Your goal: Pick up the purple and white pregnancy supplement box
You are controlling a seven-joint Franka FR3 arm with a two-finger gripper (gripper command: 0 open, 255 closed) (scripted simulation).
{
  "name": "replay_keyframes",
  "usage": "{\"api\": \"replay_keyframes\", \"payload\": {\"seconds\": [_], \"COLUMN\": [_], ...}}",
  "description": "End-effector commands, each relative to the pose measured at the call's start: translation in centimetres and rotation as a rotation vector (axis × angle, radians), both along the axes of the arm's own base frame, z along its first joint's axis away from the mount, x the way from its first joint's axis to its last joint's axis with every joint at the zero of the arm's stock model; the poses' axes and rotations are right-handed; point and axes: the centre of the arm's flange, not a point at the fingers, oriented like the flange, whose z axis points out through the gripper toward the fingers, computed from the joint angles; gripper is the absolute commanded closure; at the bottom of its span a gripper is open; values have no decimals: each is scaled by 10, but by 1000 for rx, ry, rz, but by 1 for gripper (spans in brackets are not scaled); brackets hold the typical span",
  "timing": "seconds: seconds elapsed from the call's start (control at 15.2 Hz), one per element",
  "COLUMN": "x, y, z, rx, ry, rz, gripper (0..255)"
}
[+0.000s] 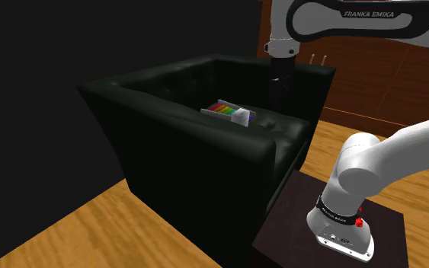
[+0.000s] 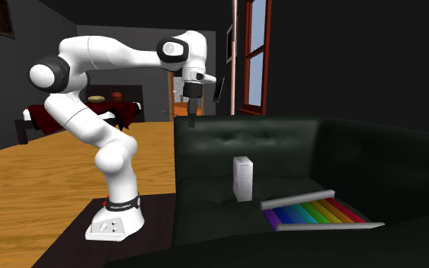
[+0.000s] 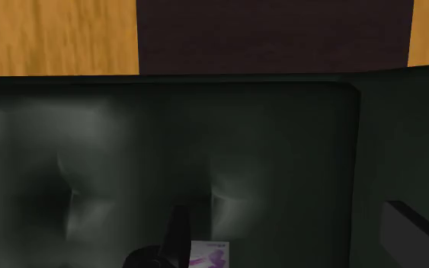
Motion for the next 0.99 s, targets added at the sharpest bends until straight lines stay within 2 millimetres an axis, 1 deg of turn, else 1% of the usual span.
{"api": "replay_keyframes", "payload": {"seconds": [0.0, 0.2, 0.46, 0.73, 0.92], "x": [0, 17, 48, 85, 117], "y": [0, -31, -66, -94, -108], "z": [0, -17, -39, -62, -80], "rx": [0, 21, 50, 78, 99], "ry": [0, -9, -21, -32, -41], "rz": [0, 163, 381, 598, 761], "gripper": [0, 0, 0, 0, 0]}}
